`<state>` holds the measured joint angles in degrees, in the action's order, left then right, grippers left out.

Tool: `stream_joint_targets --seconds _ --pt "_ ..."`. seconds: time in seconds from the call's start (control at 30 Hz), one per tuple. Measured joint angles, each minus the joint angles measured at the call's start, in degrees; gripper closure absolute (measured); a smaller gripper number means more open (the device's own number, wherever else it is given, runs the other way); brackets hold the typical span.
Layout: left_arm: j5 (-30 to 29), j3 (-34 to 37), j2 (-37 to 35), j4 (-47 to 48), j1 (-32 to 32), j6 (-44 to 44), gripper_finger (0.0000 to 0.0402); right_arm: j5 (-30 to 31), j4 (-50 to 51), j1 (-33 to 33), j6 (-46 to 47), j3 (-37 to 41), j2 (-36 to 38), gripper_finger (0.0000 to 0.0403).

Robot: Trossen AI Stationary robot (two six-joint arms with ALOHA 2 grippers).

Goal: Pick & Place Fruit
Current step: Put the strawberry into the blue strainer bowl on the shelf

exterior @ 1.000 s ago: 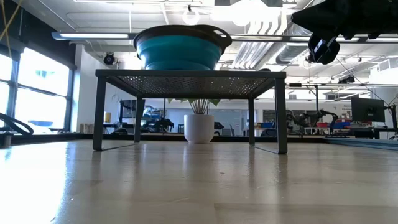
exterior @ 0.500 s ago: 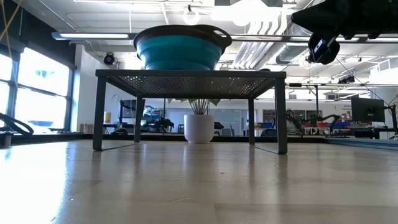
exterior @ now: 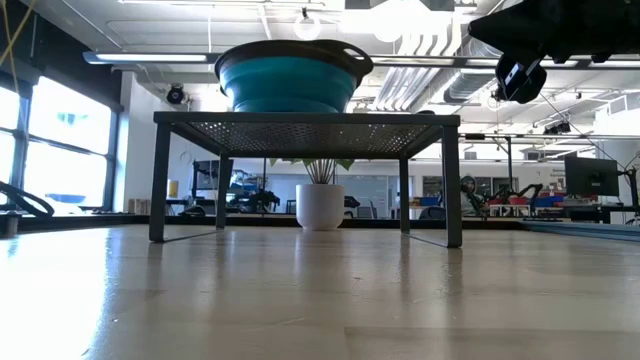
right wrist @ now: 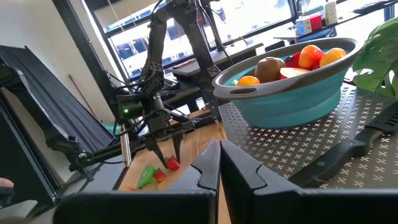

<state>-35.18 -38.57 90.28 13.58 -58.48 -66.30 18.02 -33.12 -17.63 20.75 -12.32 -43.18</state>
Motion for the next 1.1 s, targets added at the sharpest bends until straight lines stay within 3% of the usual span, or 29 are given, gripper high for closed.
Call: stream_joint_targets --seconds 0.17,0.73,1.1 --pt "-0.13 0.00 0.00 -0.02 0.00 0.00 0.0263 0.00 0.01 0.01 -0.01 0.00 0.00 0.0399" --pt "-0.15 0.01 -0.27 0.32 0.00 0.29 0.0264 -0.02 0.02 0.00 0.00 0.00 -0.01 0.0399" --pt "-2.84 0.02 -9.45 2.63 0.00 4.75 0.0265 -0.35 0.02 0.02 0.00 0.00 -0.02 0.0399"
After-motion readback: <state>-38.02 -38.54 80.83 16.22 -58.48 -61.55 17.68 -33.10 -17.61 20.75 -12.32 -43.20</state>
